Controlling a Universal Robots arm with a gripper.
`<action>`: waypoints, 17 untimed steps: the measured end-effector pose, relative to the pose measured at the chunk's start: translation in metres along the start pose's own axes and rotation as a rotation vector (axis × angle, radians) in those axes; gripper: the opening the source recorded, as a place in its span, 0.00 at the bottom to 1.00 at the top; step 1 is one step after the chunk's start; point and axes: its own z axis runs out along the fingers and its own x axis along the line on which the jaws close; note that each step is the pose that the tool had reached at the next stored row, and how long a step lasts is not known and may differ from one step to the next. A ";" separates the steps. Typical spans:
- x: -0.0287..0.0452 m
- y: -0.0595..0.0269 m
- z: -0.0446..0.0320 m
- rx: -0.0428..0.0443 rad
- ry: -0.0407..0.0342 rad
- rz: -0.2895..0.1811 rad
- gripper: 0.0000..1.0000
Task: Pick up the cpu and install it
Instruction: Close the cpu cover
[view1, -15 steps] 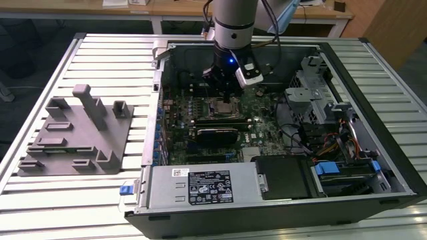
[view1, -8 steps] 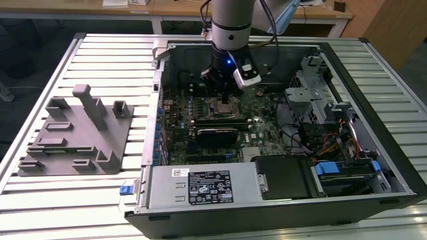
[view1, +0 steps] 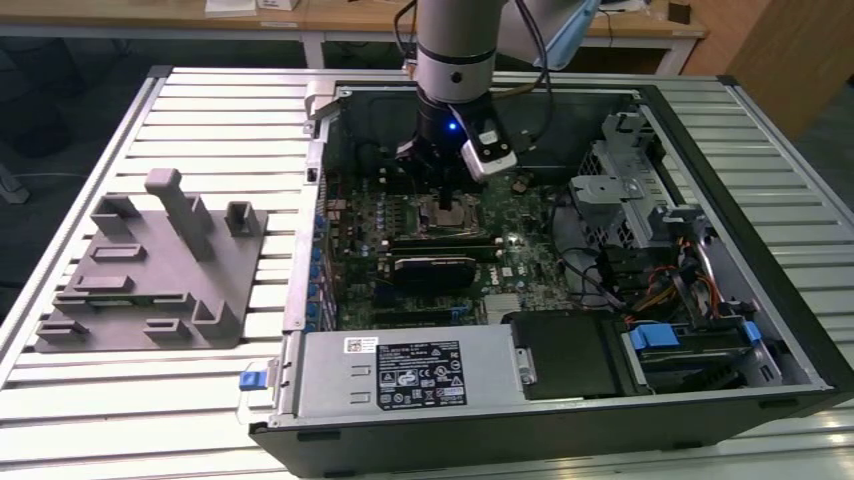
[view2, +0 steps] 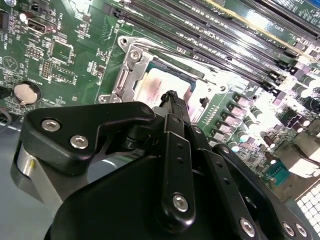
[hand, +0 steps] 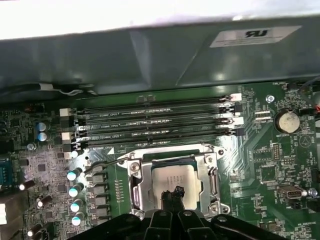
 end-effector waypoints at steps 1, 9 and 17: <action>0.0009 -0.0003 0.0005 -0.0001 -0.0001 -0.002 0.11; 0.0062 -0.0019 0.0040 -0.0002 0.0000 -0.007 0.11; 0.0126 -0.0029 0.0075 -0.0004 -0.0001 -0.008 0.11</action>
